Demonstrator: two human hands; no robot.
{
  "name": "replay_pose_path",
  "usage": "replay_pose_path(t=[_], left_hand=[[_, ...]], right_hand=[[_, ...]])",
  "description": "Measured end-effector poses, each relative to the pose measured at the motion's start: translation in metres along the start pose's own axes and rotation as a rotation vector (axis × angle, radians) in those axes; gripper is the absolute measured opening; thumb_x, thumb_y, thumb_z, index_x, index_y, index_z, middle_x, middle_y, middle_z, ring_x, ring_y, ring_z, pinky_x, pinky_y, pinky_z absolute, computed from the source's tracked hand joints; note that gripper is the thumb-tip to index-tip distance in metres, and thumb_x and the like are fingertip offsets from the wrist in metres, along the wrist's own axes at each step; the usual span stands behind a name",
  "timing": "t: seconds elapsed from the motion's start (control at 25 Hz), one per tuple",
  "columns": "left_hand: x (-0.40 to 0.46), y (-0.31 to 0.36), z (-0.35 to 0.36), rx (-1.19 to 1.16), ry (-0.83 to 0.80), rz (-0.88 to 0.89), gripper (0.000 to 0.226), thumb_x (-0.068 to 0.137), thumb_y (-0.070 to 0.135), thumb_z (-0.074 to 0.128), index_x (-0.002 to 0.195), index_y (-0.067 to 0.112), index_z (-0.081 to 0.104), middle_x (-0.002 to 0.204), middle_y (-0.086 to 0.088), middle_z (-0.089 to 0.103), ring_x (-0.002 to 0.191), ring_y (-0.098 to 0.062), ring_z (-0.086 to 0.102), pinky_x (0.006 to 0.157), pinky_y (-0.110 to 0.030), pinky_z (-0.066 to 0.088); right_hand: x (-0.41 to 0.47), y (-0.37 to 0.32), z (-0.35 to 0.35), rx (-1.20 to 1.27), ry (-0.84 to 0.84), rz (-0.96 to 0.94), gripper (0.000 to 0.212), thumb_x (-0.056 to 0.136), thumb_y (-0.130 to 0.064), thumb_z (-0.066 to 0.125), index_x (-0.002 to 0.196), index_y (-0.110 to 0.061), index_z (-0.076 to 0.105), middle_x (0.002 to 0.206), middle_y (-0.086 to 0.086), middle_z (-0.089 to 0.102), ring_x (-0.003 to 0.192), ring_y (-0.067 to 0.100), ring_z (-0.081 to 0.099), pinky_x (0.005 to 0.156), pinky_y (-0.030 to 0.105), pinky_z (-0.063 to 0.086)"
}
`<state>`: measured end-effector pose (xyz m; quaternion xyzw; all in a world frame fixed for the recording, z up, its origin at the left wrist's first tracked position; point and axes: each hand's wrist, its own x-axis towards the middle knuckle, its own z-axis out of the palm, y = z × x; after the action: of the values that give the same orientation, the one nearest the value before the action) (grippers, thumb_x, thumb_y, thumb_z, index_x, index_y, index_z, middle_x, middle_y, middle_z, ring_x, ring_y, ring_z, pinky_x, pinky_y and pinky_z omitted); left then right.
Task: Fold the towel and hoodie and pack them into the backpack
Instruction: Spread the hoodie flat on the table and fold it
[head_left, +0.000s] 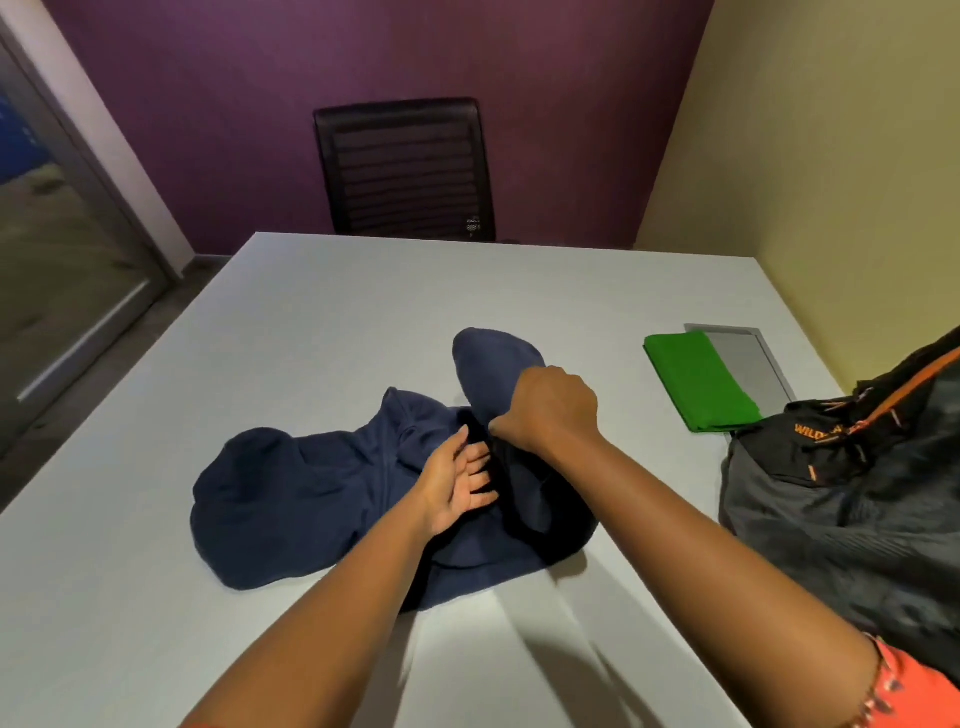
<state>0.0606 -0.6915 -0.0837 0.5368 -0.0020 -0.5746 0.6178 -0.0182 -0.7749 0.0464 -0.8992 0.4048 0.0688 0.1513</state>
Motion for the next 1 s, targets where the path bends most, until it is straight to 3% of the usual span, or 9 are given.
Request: replay_pose_path(t=[0.12,0.28,0.44,0.52,0.6,0.68,0.76,0.88,1.0], left_hand=[[-0.017,0.004,-0.029,-0.087,0.011,-0.018,0.081,0.09,0.065,0.019,0.135,0.002,0.042,0.132,-0.014,0.054,0.115,-0.03,0.055,0.098,-0.048,0.042],[-0.032,0.007,-0.045,-0.168,0.128,0.033,0.079,0.082,0.074,0.025,0.115,0.01,0.058,0.107,-0.012,0.066,0.096,-0.025,0.062,0.074,-0.038,0.05],[-0.03,0.008,-0.049,0.044,0.352,0.159,0.041,0.085,0.04,0.062,0.11,0.007,0.064,0.097,-0.011,0.069,0.082,-0.02,0.066,0.062,-0.029,0.053],[-0.028,0.004,-0.056,0.071,0.393,0.279,0.039,0.085,0.025,0.065,0.117,0.003,0.06,0.103,-0.014,0.067,0.088,-0.024,0.065,0.072,-0.034,0.055],[-0.03,0.002,-0.065,0.047,0.345,0.368,0.036,0.088,0.022,0.062,0.12,0.006,0.058,0.106,-0.012,0.067,0.096,-0.026,0.064,0.079,-0.035,0.054],[-0.031,0.002,-0.075,0.021,0.322,0.369,0.034,0.09,0.025,0.059,0.121,0.011,0.057,0.11,-0.011,0.065,0.099,-0.026,0.063,0.079,-0.035,0.053],[-0.026,0.0,-0.084,0.087,0.398,0.332,0.036,0.09,0.031,0.057,0.121,0.012,0.054,0.116,-0.011,0.062,0.099,-0.024,0.061,0.08,-0.036,0.051],[-0.025,-0.001,-0.087,0.432,0.683,0.281,0.043,0.088,0.038,0.059,0.118,0.012,0.045,0.12,-0.012,0.057,0.098,-0.025,0.056,0.08,-0.035,0.046],[-0.028,-0.003,-0.077,0.942,0.932,0.57,0.06,0.09,0.037,0.055,0.139,0.01,0.033,0.14,-0.012,0.043,0.126,-0.03,0.042,0.099,-0.044,0.038]], right_hand=[[-0.008,-0.03,0.023,-0.008,-0.049,-0.112,0.027,0.082,-0.031,0.063,0.068,-0.013,0.047,0.091,0.007,0.056,0.07,0.019,0.05,0.046,0.023,0.03],[-0.022,-0.054,0.06,-0.049,-0.095,-0.24,0.035,0.087,-0.036,0.056,0.108,-0.008,0.058,0.117,0.011,0.053,0.1,0.025,0.058,0.063,0.028,0.037],[-0.021,-0.055,0.074,0.039,-0.171,-0.284,0.029,0.089,-0.031,0.051,0.104,-0.008,0.06,0.108,0.009,0.061,0.098,0.027,0.06,0.066,0.029,0.042],[-0.014,-0.047,0.074,0.208,-0.099,-0.251,0.021,0.087,-0.023,0.05,0.091,-0.007,0.063,0.097,0.007,0.065,0.094,0.026,0.061,0.062,0.028,0.046],[-0.004,-0.035,0.073,0.271,0.067,-0.26,0.025,0.086,-0.026,0.053,0.102,-0.01,0.063,0.111,0.006,0.062,0.107,0.025,0.056,0.076,0.031,0.048],[0.005,-0.019,0.077,0.159,0.022,-0.292,0.054,0.086,-0.045,0.056,0.133,-0.02,0.046,0.142,0.008,0.041,0.133,0.026,0.034,0.101,0.04,0.037],[0.007,-0.007,0.084,0.052,-0.197,-0.276,0.088,0.079,-0.064,0.055,0.149,-0.034,0.011,0.159,0.004,-0.001,0.146,0.028,-0.002,0.112,0.057,0.014],[0.01,0.005,0.105,-0.037,-0.341,-0.302,0.103,0.071,-0.073,0.056,0.144,-0.046,-0.013,0.152,0.0,-0.034,0.141,0.031,-0.026,0.111,0.066,0.002],[0.013,0.009,0.115,-0.048,-0.353,-0.313,0.108,0.07,-0.073,0.057,0.142,-0.046,-0.018,0.149,0.001,-0.039,0.139,0.032,-0.03,0.111,0.066,0.001]])
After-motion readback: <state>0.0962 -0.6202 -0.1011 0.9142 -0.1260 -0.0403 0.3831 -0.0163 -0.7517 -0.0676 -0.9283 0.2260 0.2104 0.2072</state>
